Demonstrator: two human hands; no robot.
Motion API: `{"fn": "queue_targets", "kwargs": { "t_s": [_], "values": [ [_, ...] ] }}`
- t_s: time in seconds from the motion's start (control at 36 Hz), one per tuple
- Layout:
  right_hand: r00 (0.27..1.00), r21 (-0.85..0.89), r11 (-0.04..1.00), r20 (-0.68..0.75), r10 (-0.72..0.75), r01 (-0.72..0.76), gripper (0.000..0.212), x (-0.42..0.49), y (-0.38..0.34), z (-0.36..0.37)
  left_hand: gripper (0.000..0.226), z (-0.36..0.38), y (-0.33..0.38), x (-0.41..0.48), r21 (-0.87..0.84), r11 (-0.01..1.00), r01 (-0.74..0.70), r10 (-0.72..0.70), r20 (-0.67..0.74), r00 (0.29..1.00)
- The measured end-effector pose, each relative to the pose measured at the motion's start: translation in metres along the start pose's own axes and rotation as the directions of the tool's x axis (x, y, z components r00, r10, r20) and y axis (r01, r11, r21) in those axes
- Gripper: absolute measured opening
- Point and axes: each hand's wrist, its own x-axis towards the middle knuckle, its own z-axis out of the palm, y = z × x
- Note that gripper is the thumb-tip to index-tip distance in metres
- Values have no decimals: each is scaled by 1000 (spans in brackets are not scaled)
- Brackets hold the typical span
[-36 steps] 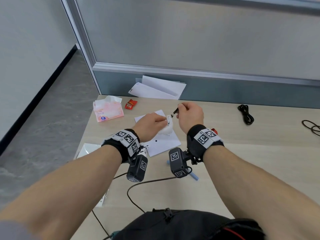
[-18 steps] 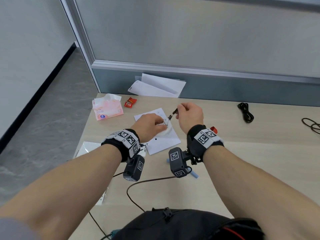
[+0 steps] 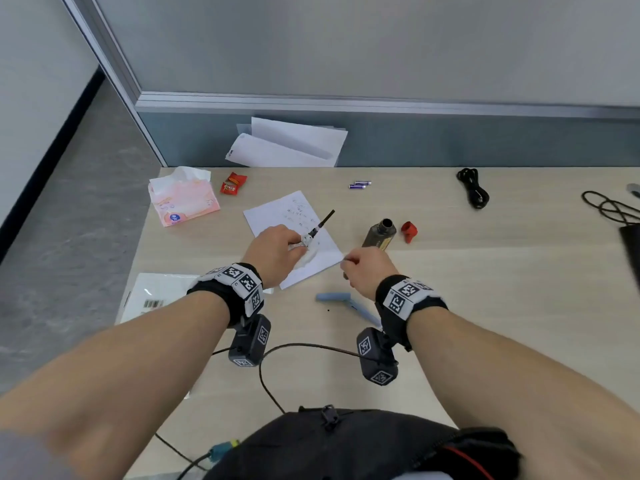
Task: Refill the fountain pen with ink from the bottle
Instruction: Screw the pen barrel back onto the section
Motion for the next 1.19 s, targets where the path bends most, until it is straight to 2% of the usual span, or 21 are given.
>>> {"fn": "queue_targets", "kwargs": {
  "t_s": [0.14, 0.25, 0.39, 0.47, 0.56, 0.61, 0.72, 0.97, 1.19],
  "values": [
    [981, -391, 918, 143, 132, -66, 26, -2, 10, 6, 20, -5, 8, 2, -16, 1000, -8, 7, -27, 1000],
    [959, -474, 875, 187, 212, -101, 32, -1, 16, 12, 20, -4, 14, -1, -15, 1000, -15, 14, -23, 1000],
    [953, -498, 860, 194, 233, -109, 30, 5, 18, 11, 19, -5, 9, 0, -9, 1000, -14, 13, -33, 999],
    [964, -489, 859, 121, 235, -148, 25, 9, 20, 7, 19, -6, 2, -3, 3, 1000, -10, 10, -40, 999],
    [989, -348, 926, -76, 126, -145, 17, 12, 17, 3, 21, -8, -8, -6, 64, 998, -26, 27, -23, 999],
    [984, -220, 974, -179, 23, -62, 12, 11, 13, 2, 23, -9, -13, -7, 126, 990, -58, 57, 10, 998],
    [956, -97, 989, -261, -132, 110, 7, 7, 5, 1, 25, -7, -17, -9, 220, 965, -141, 132, 52, 990],
    [953, -91, 984, -247, -173, 155, 11, 8, 3, 4, 29, 0, -17, -11, 255, 945, -204, 186, 91, 978],
    [938, -226, 946, -205, -281, 234, 25, 9, 4, 4, 31, 2, -19, -11, 313, 929, -199, 167, 125, 978]
  ]
}}
